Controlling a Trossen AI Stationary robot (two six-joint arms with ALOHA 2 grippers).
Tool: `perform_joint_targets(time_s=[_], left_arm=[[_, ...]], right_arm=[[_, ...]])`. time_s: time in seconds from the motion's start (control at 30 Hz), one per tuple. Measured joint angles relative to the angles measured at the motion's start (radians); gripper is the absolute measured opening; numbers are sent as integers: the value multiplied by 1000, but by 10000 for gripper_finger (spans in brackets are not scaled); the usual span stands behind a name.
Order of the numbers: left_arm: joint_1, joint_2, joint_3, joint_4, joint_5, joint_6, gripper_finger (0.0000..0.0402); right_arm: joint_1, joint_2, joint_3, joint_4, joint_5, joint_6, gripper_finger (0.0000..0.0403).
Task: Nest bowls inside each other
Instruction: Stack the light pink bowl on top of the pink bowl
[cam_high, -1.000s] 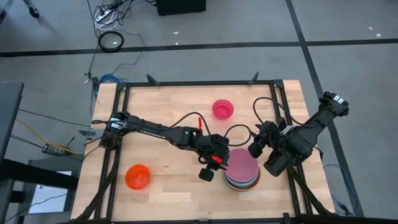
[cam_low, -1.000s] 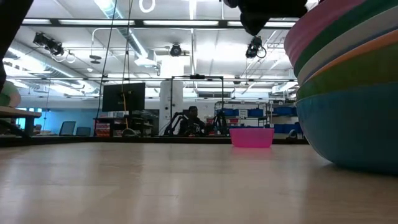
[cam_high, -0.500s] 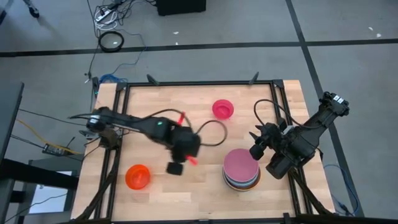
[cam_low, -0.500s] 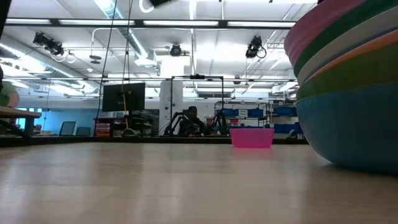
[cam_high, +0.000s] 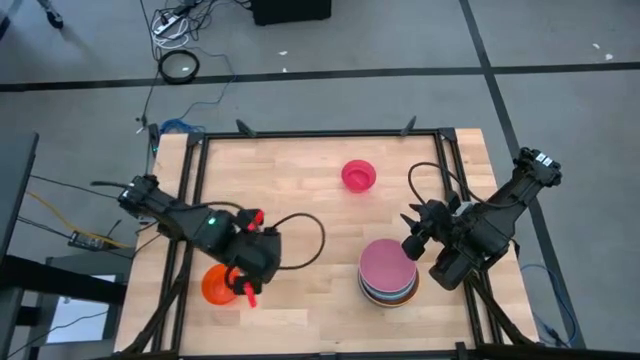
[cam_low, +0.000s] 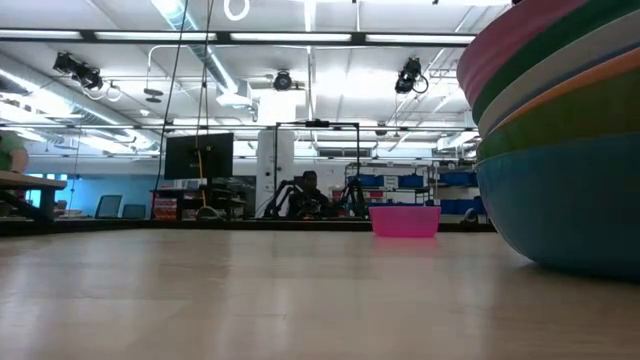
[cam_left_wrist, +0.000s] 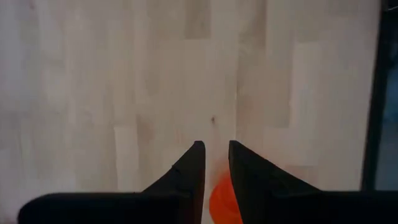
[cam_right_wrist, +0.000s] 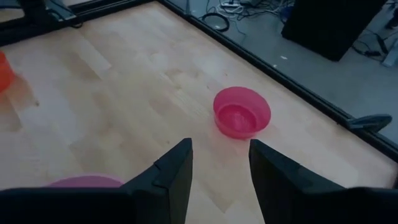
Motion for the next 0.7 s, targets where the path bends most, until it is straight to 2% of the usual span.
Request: perform_joint_targets(time_s=[0.23, 0.37, 0.7], left_arm=[[-43, -44, -86, -12, 11, -83, 80], [-51, -78, -141, -15, 13, -94, 80], [-52, -250, -285, 70, -119, -134, 80]], right_arm=[[-15, 0, 0, 66, -3, -95, 146], [-79, 0, -1, 84, -1, -143, 144], [-416, 3, -40, 233, -38, -358, 137]])
